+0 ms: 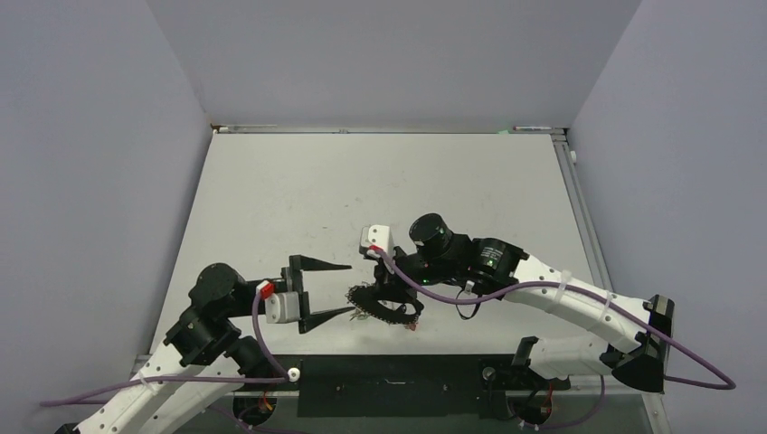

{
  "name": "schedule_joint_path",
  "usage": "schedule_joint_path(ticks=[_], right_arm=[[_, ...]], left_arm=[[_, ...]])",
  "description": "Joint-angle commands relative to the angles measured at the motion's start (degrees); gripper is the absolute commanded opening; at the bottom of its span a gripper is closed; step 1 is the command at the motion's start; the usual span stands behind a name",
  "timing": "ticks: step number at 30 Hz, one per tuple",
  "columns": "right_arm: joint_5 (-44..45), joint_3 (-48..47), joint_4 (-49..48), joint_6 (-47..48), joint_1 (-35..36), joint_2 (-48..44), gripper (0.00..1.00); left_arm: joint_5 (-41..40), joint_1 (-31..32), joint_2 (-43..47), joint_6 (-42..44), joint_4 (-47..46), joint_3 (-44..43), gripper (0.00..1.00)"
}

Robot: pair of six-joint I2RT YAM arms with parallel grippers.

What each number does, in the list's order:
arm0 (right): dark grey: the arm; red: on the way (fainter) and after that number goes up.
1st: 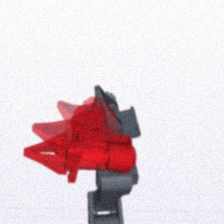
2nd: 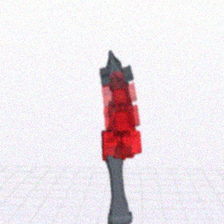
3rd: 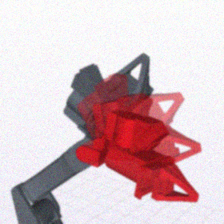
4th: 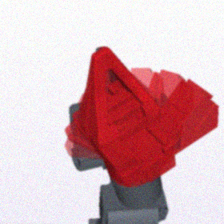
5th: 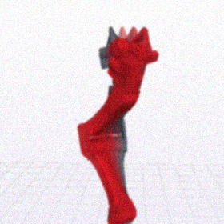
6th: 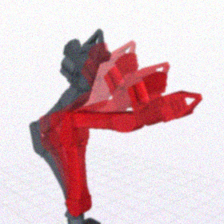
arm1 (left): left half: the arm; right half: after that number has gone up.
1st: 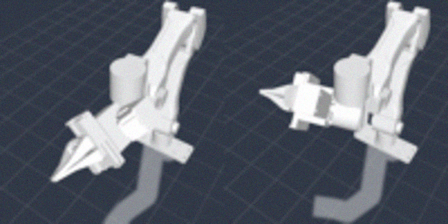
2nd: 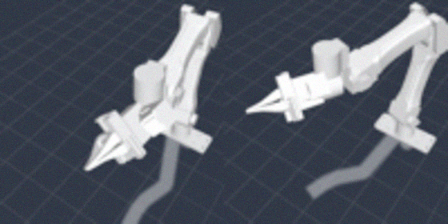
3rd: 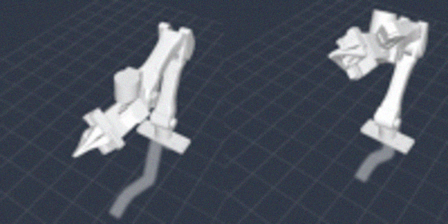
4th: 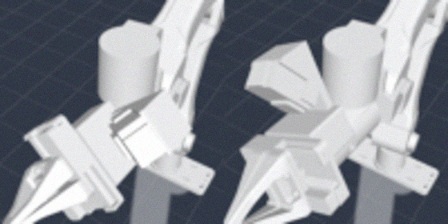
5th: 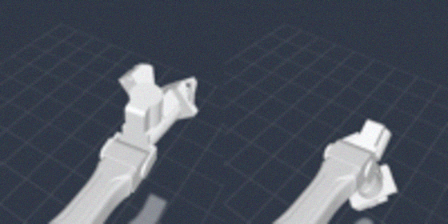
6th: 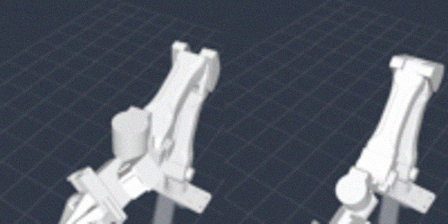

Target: Put the keys on the keyring

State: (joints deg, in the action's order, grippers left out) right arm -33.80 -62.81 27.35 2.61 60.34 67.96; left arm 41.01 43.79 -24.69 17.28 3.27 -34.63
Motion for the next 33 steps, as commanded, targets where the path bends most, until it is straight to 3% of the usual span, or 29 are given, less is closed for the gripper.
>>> schedule_joint_path(ticks=[1, 11, 17, 23, 26, 31, 33], right_arm=[[11.9, -7.4, 15.7, 1.6, 2.6, 2.7, 0.05], [15.7, -12.5, 21.7, 0.7, 7.4, 2.1, 0.05], [16.9, -13.9, 22.9, 0.7, 9.4, 2.6, 0.05], [18.3, -14.9, 22.7, 0.4, 10.1, 2.1, 0.05], [18.7, -15.1, 22.4, 0.3, 10.4, 2.0, 0.05], [19.5, -14.9, 21.5, 0.1, 10.6, 1.6, 0.05], [19.6, -14.5, 20.7, 0.0, 10.7, 0.9, 0.05]], left_arm=[[2.0, 0.0, -1.4, 4.0, 11.0, -4.7, 0.67], [5.3, 0.1, -11.4, -1.6, 8.7, -4.2, 0.63], [11.1, 0.4, -16.8, -10.4, -3.9, -0.5, 0.50], [11.5, 2.1, -20.2, -12.0, -6.1, -0.1, 0.42], [11.5, 3.5, -21.6, -11.2, -6.0, -0.1, 0.32], [13.0, 4.8, -21.8, -11.4, -8.7, 0.8, 0.00], [13.2, 4.9, -21.4, -11.6, -10.1, 0.9, 0.00]])
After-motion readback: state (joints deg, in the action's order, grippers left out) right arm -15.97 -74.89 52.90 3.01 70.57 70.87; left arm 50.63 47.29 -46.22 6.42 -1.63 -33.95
